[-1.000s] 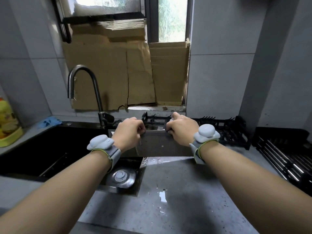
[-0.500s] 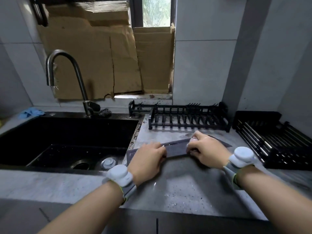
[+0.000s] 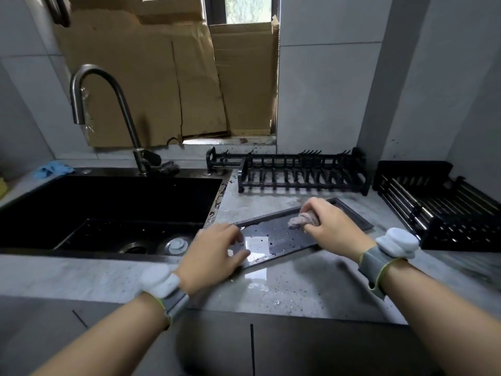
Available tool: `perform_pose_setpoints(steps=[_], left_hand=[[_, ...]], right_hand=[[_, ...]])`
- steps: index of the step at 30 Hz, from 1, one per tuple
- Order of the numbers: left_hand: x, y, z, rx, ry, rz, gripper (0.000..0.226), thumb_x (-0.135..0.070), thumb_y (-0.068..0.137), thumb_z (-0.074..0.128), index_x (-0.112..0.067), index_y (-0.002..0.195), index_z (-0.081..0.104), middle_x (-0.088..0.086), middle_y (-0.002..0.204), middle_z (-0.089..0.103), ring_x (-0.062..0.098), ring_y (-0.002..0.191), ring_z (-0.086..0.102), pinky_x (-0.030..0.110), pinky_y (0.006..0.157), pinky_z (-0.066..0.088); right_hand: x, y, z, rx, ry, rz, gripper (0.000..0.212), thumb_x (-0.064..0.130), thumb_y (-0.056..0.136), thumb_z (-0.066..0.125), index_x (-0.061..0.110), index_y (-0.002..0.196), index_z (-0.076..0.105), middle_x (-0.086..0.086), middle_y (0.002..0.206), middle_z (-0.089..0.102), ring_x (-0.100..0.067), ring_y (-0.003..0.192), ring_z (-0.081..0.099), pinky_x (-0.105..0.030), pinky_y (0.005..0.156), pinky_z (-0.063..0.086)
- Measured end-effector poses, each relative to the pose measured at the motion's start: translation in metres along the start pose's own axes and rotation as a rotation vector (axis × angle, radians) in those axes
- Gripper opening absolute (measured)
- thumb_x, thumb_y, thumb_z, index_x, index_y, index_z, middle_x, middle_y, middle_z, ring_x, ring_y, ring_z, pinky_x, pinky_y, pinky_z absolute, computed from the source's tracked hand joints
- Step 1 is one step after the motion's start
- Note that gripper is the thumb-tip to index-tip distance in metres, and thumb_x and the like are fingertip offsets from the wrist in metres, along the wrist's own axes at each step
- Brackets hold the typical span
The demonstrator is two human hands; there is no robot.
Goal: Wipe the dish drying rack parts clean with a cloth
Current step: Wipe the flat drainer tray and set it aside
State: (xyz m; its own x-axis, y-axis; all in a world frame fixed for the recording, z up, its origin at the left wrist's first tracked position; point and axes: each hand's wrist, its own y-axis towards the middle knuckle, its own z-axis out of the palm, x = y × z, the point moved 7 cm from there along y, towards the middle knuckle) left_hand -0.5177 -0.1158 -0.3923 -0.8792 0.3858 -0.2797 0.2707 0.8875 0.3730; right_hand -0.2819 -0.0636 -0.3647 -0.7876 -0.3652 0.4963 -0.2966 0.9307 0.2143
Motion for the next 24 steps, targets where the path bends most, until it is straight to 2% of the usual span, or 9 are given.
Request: perform_pose_setpoints(steps=[3, 7, 10, 13, 15, 17, 20, 24], left_hand=[[0.03, -0.013, -0.012, 0.104, 0.016, -0.032, 0.042, -0.068, 0.075, 0.054, -0.032, 0.093, 0.059, -0.018, 0.096, 0.057, 0.006, 0.096, 0.052, 0.037, 0.088, 0.044], [0.04, -0.021, -0.002, 0.197, -0.011, -0.014, 0.041, -0.063, 0.073, 0.072, -0.032, 0.096, 0.06, -0.019, 0.099, 0.057, 0.003, 0.098, 0.052, 0.026, 0.088, 0.042], [0.046, -0.022, 0.004, 0.2, -0.058, -0.012, 0.044, -0.065, 0.068, 0.068, -0.029, 0.09, 0.058, -0.015, 0.097, 0.058, 0.006, 0.095, 0.055, 0.029, 0.084, 0.046], [0.051, -0.025, 0.003, 0.211, -0.095, -0.012, 0.044, -0.064, 0.065, 0.069, -0.03, 0.091, 0.059, -0.016, 0.096, 0.057, 0.003, 0.088, 0.054, 0.025, 0.079, 0.045], [0.052, -0.026, 0.0, 0.227, -0.088, 0.006, 0.042, -0.06, 0.065, 0.072, -0.032, 0.094, 0.061, -0.017, 0.099, 0.058, 0.002, 0.089, 0.054, 0.024, 0.081, 0.045], [0.053, -0.027, 0.0, 0.23, -0.087, 0.012, 0.031, -0.044, 0.069, 0.074, -0.03, 0.095, 0.063, -0.016, 0.102, 0.06, 0.004, 0.094, 0.057, 0.026, 0.087, 0.046], [0.052, -0.026, -0.001, 0.231, -0.103, 0.006, 0.023, -0.021, 0.072, 0.06, -0.024, 0.094, 0.066, -0.011, 0.105, 0.064, 0.011, 0.101, 0.061, 0.032, 0.092, 0.047], [0.053, -0.026, -0.002, 0.245, -0.156, -0.017, 0.04, -0.014, 0.065, 0.041, -0.019, 0.093, 0.068, -0.009, 0.107, 0.065, 0.014, 0.103, 0.062, 0.031, 0.089, 0.048]], right_hand=[[0.027, 0.007, 0.021, 0.042, 0.038, -0.06, 0.021, 0.025, 0.087, 0.067, 0.024, 0.105, 0.056, 0.002, 0.104, 0.042, -0.02, 0.09, 0.053, -0.035, 0.085, 0.046], [0.082, 0.01, 0.065, 0.112, 0.073, -0.187, 0.025, 0.031, 0.088, 0.07, 0.026, 0.11, 0.06, 0.001, 0.108, 0.047, -0.021, 0.098, 0.054, -0.035, 0.089, 0.045], [0.115, 0.004, 0.102, 0.158, 0.065, -0.308, 0.025, 0.029, 0.087, 0.071, 0.025, 0.111, 0.065, 0.001, 0.107, 0.05, -0.02, 0.105, 0.049, -0.033, 0.092, 0.04], [0.114, -0.01, 0.122, 0.181, -0.001, -0.394, 0.027, 0.034, 0.09, 0.067, 0.023, 0.115, 0.066, 0.001, 0.106, 0.053, -0.02, 0.106, 0.043, -0.032, 0.092, 0.037], [0.107, -0.017, 0.119, 0.159, -0.026, -0.456, 0.028, 0.039, 0.093, 0.063, 0.024, 0.116, 0.068, 0.003, 0.104, 0.054, -0.016, 0.101, 0.039, -0.03, 0.089, 0.038], [0.099, -0.02, 0.111, 0.168, -0.085, -0.492, 0.026, 0.04, 0.096, 0.058, 0.025, 0.113, 0.07, 0.006, 0.103, 0.053, -0.013, 0.098, 0.037, -0.029, 0.086, 0.038], [0.082, -0.018, 0.098, 0.161, -0.155, -0.468, 0.023, 0.035, 0.097, 0.056, 0.025, 0.111, 0.072, 0.005, 0.102, 0.054, -0.017, 0.097, 0.04, -0.032, 0.085, 0.04], [0.091, -0.012, 0.094, 0.108, -0.103, -0.39, 0.019, 0.027, 0.093, 0.061, 0.026, 0.108, 0.073, 0.004, 0.099, 0.055, -0.018, 0.097, 0.044, -0.034, 0.087, 0.042]])
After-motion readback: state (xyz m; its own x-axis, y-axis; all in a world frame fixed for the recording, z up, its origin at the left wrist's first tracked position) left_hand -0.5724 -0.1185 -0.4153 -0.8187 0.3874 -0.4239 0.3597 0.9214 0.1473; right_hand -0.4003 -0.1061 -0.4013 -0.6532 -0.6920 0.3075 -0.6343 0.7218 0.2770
